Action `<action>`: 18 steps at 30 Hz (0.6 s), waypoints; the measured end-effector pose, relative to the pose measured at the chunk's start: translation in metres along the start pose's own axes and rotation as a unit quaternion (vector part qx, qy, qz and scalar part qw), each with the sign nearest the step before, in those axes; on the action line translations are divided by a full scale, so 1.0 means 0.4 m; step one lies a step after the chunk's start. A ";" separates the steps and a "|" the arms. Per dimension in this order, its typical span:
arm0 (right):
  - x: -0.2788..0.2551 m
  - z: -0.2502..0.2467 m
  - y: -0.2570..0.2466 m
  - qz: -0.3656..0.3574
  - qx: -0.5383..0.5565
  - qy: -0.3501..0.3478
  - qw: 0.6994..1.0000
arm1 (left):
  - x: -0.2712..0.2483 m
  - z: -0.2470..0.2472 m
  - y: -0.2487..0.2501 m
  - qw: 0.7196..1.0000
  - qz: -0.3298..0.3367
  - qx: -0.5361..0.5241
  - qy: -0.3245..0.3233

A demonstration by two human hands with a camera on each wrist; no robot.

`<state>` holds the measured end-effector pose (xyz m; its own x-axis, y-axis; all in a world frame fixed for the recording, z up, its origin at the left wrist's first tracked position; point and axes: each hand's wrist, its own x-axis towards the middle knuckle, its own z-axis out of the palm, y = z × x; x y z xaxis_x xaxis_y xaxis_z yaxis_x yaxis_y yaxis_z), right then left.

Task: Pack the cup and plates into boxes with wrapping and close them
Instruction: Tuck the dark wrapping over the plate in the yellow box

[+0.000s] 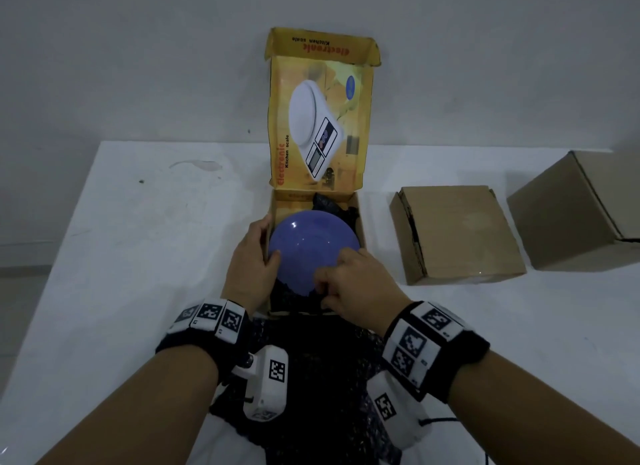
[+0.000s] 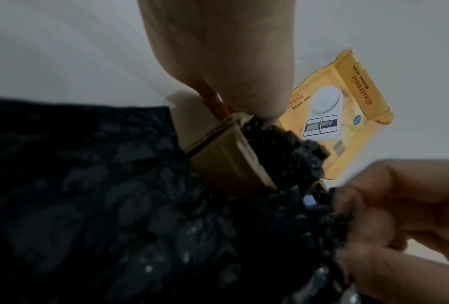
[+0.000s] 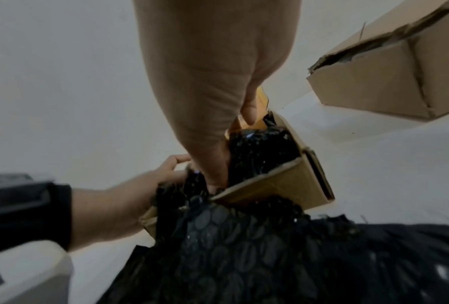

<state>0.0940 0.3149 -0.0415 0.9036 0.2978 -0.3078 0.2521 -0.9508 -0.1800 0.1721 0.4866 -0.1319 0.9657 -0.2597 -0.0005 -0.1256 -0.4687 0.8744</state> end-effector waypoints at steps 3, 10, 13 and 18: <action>0.017 0.009 -0.009 0.018 -0.025 -0.007 0.999 | 0.000 0.002 -0.007 1.000 0.002 -0.003 -0.004; 0.013 -0.012 0.008 0.003 0.056 -0.071 0.996 | -0.001 0.000 -0.006 1.000 0.002 -0.003 0.000; -0.005 -0.044 0.029 -0.010 0.135 -0.096 0.986 | -0.002 0.001 -0.006 1.000 0.003 -0.010 -0.001; 0.004 -0.034 0.025 -0.023 0.066 -0.118 0.991 | -0.002 0.004 -0.009 1.000 0.002 -0.008 0.003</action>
<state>0.1027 0.3047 -0.0312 0.7827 0.3670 -0.5027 0.2299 -0.9210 -0.3145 0.1713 0.4874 -0.1358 0.9663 -0.2574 0.0062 -0.1267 -0.4545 0.8817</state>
